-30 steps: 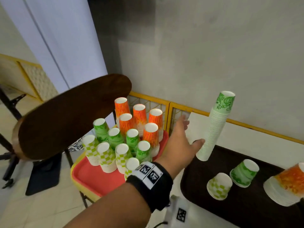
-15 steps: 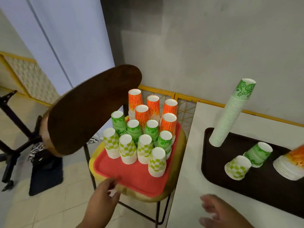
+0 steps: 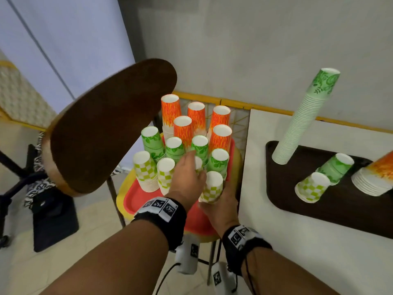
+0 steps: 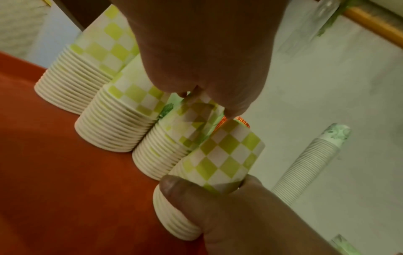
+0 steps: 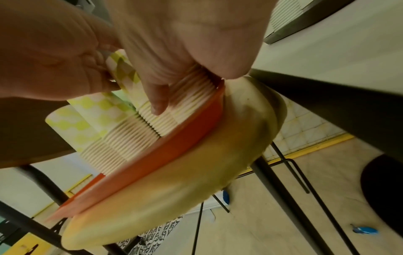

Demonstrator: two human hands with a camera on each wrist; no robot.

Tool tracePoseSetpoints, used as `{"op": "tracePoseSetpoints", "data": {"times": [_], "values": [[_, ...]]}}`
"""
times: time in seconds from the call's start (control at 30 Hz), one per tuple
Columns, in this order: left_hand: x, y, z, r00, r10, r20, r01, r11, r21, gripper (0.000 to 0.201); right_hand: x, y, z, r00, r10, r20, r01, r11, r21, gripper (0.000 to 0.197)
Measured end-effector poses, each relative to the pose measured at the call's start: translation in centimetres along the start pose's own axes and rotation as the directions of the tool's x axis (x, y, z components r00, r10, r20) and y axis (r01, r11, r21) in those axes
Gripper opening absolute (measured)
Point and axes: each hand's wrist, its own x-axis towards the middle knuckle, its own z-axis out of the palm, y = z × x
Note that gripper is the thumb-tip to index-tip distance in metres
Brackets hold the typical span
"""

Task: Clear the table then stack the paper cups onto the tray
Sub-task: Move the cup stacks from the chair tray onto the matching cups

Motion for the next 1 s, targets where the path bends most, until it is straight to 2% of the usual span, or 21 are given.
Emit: {"op": "tracePoseSetpoints", "data": {"times": [0.17, 0.33, 0.47, 0.6, 0.73, 0.83, 0.9, 0.97, 1.0], "values": [[0.2, -0.6, 1.2, 0.995, -0.069, -0.078, 0.068, 0.998, -0.016, 0.057, -0.2, 0.3, 0.0, 1.000, -0.018, 0.026, 0.017, 1.000, 0.024, 0.081], [-0.6, -1.1, 1.6, 0.971, -0.215, -0.109, 0.175, 0.938, -0.299, 0.049, -0.8, 0.3, -0.3, 0.996, -0.076, 0.037, 0.075, 0.996, 0.047, 0.078], [-1.2, -1.2, 1.9, 0.950, -0.285, -0.126, 0.218, 0.897, -0.384, 0.043, -1.6, 0.1, -0.9, 0.993, -0.116, 0.010, 0.116, 0.993, 0.014, 0.074], [-2.1, -1.0, 2.8, 0.954, -0.286, -0.091, 0.234, 0.898, -0.373, 0.043, -2.1, 0.6, -2.2, 0.993, -0.107, -0.055, 0.107, 0.994, -0.009, 0.070], [-2.4, -2.3, 4.1, 0.971, -0.236, -0.030, 0.218, 0.932, -0.291, 0.066, -2.4, 1.0, -4.5, 0.992, -0.105, -0.075, 0.106, 0.994, 0.007, 0.074], [-2.6, -4.3, 5.8, 0.970, -0.233, 0.067, 0.243, 0.934, -0.263, 0.054, -2.4, 1.0, -6.5, 0.989, -0.115, -0.096, 0.123, 0.989, 0.078, 0.075], [-2.6, -6.6, 7.4, 0.971, -0.230, 0.068, 0.240, 0.941, -0.237, 0.050, -2.1, 0.6, -8.6, 0.985, -0.119, -0.122, 0.136, 0.981, 0.137, 0.074], [-3.0, -5.5, 7.2, 0.972, -0.225, 0.065, 0.234, 0.949, -0.211, 0.056, -1.4, 0.0, -11.4, 0.974, -0.145, -0.173, 0.174, 0.971, 0.166, 0.071], [-3.3, -4.7, 6.6, 0.968, -0.239, 0.073, 0.249, 0.947, -0.204, 0.049, -0.7, -0.3, -13.0, 0.966, -0.160, -0.205, 0.195, 0.967, 0.167, 0.072]]}}
